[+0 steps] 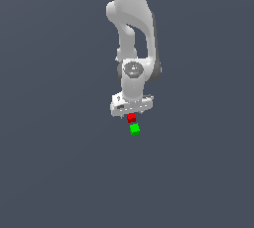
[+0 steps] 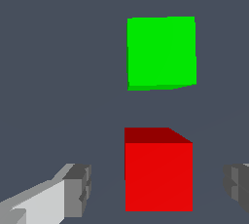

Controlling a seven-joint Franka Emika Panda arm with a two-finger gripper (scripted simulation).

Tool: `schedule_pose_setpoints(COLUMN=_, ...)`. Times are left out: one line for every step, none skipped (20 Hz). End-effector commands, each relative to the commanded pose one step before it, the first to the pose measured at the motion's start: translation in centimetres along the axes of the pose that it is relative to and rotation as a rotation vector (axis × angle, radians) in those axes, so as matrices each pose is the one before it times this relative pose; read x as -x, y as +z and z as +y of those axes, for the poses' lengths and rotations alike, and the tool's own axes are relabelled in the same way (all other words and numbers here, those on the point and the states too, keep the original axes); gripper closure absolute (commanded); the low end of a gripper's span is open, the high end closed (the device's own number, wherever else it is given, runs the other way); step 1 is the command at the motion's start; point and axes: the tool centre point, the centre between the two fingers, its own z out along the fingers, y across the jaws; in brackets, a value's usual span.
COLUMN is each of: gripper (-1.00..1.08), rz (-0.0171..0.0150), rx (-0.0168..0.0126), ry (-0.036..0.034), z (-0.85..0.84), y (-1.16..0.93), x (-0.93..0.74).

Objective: Stack the red cube on top of the green cube.

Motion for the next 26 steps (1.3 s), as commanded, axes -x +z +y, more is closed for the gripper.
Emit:
schedule_pose_setpoints(gripper=-0.92, rz=-0.00066, rx=-0.00006, ry=0.00014, z=-0.011, y=1.242, x=0.056)
schedule_pose_setpoints(gripper=-0.92, rz=0.0, rx=0.0, ry=0.0, z=-0.002, y=0.39, x=-0.004)
schedule_pose_setpoints(gripper=-0.92, rz=0.0, rx=0.0, ry=0.0, z=-0.001, y=0.322, x=-0.012)
schedule_pose_setpoints(gripper=-0.92, rz=0.0002, rx=0.00021, ry=0.00063, z=0.035, y=0.242, x=-0.011)
schedule_pose_setpoints(gripper=-0.92, rz=0.0, rx=0.0, ry=0.0, z=0.002, y=0.192, x=-0.023)
schedule_pose_setpoints(gripper=-0.92, rz=0.0, rx=0.0, ry=0.0, z=0.002, y=0.132, x=-0.023)
schedule_pose_setpoints(gripper=-0.92, rz=0.0, rx=0.0, ry=0.0, z=0.002, y=0.076, x=-0.017)
schedule_pose_setpoints(gripper=-0.92, rz=0.0, rx=0.0, ry=0.0, z=0.001, y=0.025, x=-0.006)
schedule_pose_setpoints(gripper=1.08, rz=0.0, rx=0.0, ry=0.0, z=0.0, y=0.0, x=0.0)
schedule_pose_setpoints(gripper=1.08, rz=0.0, rx=0.0, ry=0.0, z=0.0, y=0.0, x=0.0)
schedule_pose_setpoints(gripper=1.08, rz=0.0, rx=0.0, ry=0.0, z=0.0, y=0.0, x=0.0)
schedule_pose_setpoints(gripper=1.08, rz=0.0, rx=0.0, ry=0.0, z=0.0, y=0.0, x=0.0)
schedule_pose_setpoints(gripper=1.08, rz=0.0, rx=0.0, ry=0.0, z=0.0, y=0.0, x=0.0)
schedule_pose_setpoints(gripper=1.08, rz=0.0, rx=0.0, ry=0.0, z=0.0, y=0.0, x=0.0)
schedule_pose_setpoints(gripper=1.08, rz=0.0, rx=0.0, ry=0.0, z=0.0, y=0.0, x=0.0)
schedule_pose_setpoints(gripper=1.08, rz=0.0, rx=0.0, ry=0.0, z=0.0, y=0.0, x=0.0)
schedule_pose_setpoints(gripper=1.08, rz=0.0, rx=0.0, ry=0.0, z=0.0, y=0.0, x=0.0)
schedule_pose_setpoints(gripper=1.08, rz=0.0, rx=0.0, ry=0.0, z=0.0, y=0.0, x=0.0)
schedule_pose_setpoints(gripper=1.08, rz=0.0, rx=0.0, ry=0.0, z=0.005, y=-0.052, x=0.024)
schedule_pose_setpoints(gripper=1.08, rz=0.0, rx=0.0, ry=0.0, z=0.0, y=-0.027, x=0.001)
schedule_pose_setpoints(gripper=1.08, rz=0.0, rx=0.0, ry=0.0, z=0.0, y=-0.08, x=0.003)
schedule_pose_setpoints(gripper=1.08, rz=0.0, rx=0.0, ry=0.0, z=0.0, y=-0.133, x=0.004)
schedule_pose_setpoints(gripper=1.08, rz=0.0, rx=0.0, ry=0.0, z=-0.001, y=-0.186, x=0.006)
schedule_pose_setpoints(gripper=1.08, rz=0.0, rx=0.0, ry=0.0, z=-0.001, y=-0.24, x=0.008)
schedule_pose_setpoints(gripper=1.08, rz=0.0, rx=0.0, ry=0.0, z=-0.001, y=-0.295, x=0.009)
schedule_pose_setpoints(gripper=1.08, rz=0.0, rx=0.0, ry=0.0, z=-0.001, y=-0.349, x=0.011)
